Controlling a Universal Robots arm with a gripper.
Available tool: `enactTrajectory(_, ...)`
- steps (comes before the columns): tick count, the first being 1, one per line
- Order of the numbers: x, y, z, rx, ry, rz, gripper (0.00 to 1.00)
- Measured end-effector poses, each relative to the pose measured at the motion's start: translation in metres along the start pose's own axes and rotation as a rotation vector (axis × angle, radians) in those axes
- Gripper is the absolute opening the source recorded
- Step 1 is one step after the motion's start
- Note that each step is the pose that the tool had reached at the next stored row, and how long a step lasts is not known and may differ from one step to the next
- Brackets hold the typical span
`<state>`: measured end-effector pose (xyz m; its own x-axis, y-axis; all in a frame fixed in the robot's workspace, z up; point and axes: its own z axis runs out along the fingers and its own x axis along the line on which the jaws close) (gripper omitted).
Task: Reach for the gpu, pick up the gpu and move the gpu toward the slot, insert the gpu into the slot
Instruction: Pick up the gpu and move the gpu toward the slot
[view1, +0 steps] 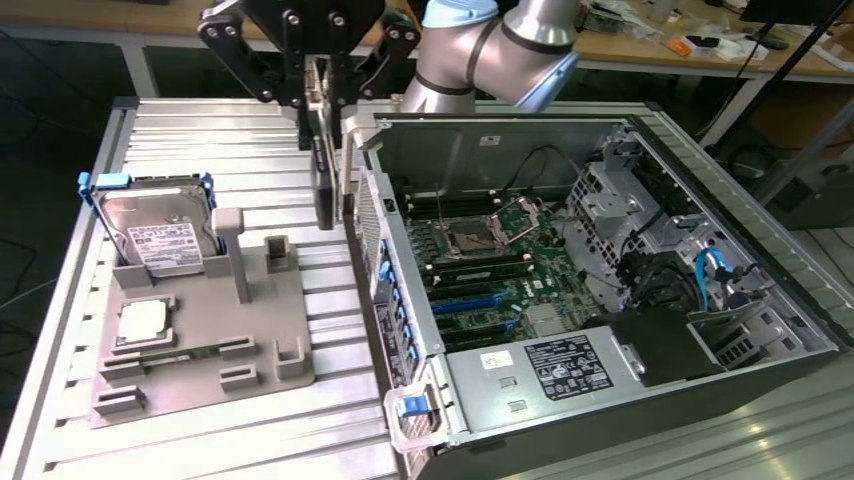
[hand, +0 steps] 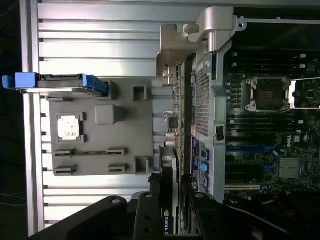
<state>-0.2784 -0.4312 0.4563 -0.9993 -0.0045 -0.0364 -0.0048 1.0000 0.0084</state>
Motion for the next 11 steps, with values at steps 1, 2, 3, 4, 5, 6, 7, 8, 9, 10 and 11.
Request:
enactTrajectory(1,-0.004,0.0,0.0003,-0.0001,0.0,0.0,0.27)
enactTrajectory(2,-0.009,-0.0001,0.0004,0.0001,0.0001,0.0,0.27)
enactTrajectory(3,-0.013,-0.0001,0.0006,0.0001,0.0001,0.0,0.27)
enactTrajectory(4,-0.018,-0.0001,0.0009,0.0001,0.0002,0.0,0.27)
enactTrajectory(5,-0.022,-0.0001,0.0012,0.0,0.0,0.0,0.27)
enactTrajectory(6,-0.026,-0.0001,0.0014,-0.0001,0.0,0.0,0.27)
enactTrajectory(7,-0.03,-0.0002,0.0016,0.0,0.0,0.0,0.27)
enactTrajectory(8,-0.034,-0.0001,0.0018,0.0,0.0001,0.0,0.27)
enactTrajectory(9,-0.038,-0.0002,0.002,0.0001,0.0001,0.0,0.27)
enactTrajectory(10,-0.042,-0.0002,0.0022,0.0001,0.0001,0.0,0.27)
enactTrajectory(11,-0.046,-0.0002,0.0025,0.0,0.0001,0.0,0.27)
